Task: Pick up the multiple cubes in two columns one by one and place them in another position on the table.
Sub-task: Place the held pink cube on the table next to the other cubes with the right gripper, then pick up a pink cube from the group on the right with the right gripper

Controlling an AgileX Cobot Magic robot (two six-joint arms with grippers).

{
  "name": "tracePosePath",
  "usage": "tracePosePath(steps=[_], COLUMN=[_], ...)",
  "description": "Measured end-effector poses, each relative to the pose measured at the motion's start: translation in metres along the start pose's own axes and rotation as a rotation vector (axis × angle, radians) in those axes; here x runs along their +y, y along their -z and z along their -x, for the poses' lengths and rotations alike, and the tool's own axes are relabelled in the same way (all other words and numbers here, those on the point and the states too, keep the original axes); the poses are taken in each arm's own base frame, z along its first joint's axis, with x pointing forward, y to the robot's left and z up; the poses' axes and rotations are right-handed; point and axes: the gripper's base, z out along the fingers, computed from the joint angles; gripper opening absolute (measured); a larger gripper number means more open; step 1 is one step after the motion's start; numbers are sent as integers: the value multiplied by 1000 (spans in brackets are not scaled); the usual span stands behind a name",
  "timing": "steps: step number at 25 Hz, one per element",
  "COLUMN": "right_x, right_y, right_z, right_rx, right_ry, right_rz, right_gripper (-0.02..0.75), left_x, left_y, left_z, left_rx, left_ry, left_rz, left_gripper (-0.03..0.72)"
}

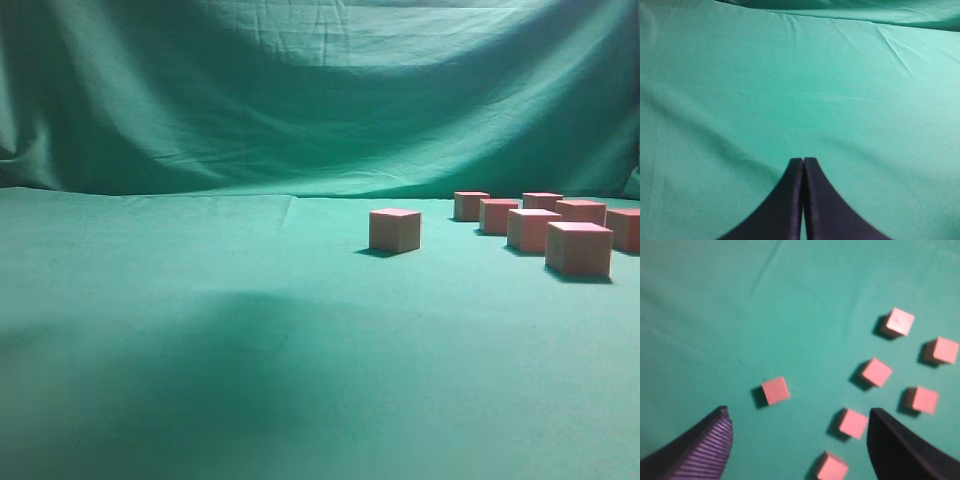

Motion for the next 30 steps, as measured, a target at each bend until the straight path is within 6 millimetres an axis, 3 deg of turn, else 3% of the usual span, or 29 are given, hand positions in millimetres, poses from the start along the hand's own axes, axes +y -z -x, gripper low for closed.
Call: tracePosePath(steps=[3,7,12,16,22,30], right_x=[-20,-45,-65,-70,-62,-66], right_y=[18,18,2,-23,-63,-100], right_z=[-33,-87,-157,-195,-228,-229], right_rx=[47,161,295,313,272,254], right_ry=[-102,-228,-380,-456,-496,-480], right_rz=[-26,-66,-108,-121,-92,-102], right_gripper=[548,548,548,548,548,548], left_x=[0,0,0,0,0,0], left_y=[0,0,0,0,0,0], left_z=[0,0,0,0,0,0], left_rx=[0,0,0,0,0,0], left_ry=[0,0,0,0,0,0], left_rz=[0,0,0,0,0,0], left_gripper=[0,0,0,0,0,0])
